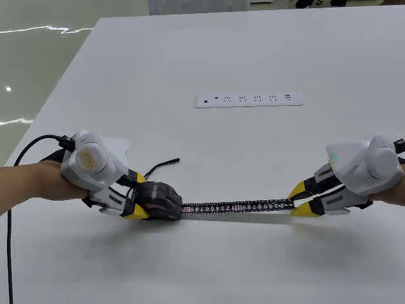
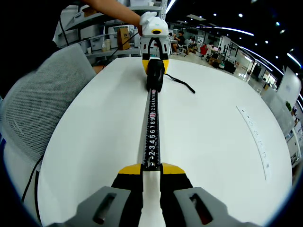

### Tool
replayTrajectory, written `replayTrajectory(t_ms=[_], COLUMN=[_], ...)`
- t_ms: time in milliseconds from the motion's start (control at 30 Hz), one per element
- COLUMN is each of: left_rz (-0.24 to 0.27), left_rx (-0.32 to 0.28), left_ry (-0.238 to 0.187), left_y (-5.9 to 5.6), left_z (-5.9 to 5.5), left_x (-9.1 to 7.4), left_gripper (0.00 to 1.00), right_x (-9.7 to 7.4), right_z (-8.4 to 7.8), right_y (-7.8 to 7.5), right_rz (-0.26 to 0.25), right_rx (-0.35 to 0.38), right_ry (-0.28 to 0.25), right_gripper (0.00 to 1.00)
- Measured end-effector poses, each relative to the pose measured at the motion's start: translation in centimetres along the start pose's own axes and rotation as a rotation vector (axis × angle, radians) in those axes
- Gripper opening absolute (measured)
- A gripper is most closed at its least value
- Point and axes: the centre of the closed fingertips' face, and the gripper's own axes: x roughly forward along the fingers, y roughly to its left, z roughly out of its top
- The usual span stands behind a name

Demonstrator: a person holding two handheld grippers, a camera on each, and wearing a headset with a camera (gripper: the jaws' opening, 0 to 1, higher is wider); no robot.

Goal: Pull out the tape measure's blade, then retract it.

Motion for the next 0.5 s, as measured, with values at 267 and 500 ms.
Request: replayTrajectory(t_ms=[267,500], left_rz=[0.002,0.004], left_rx=[-0.002,-0.001], left_ry=[0.001,0.003], left_y=[0.21,0.05], left_z=[-0.27,-0.08], left_x=[0.02,-0.02], left_gripper=[0.26,0.26], right_x=[-0.26,-0.37], right_z=[0.05,-0.38], right_y=[0.09,-0.14], right_rz=[-0.003,-0.004], right_rx=[-0.005,-0.005], right_ry=[0.004,0.004], right_gripper=[0.11,0.11])
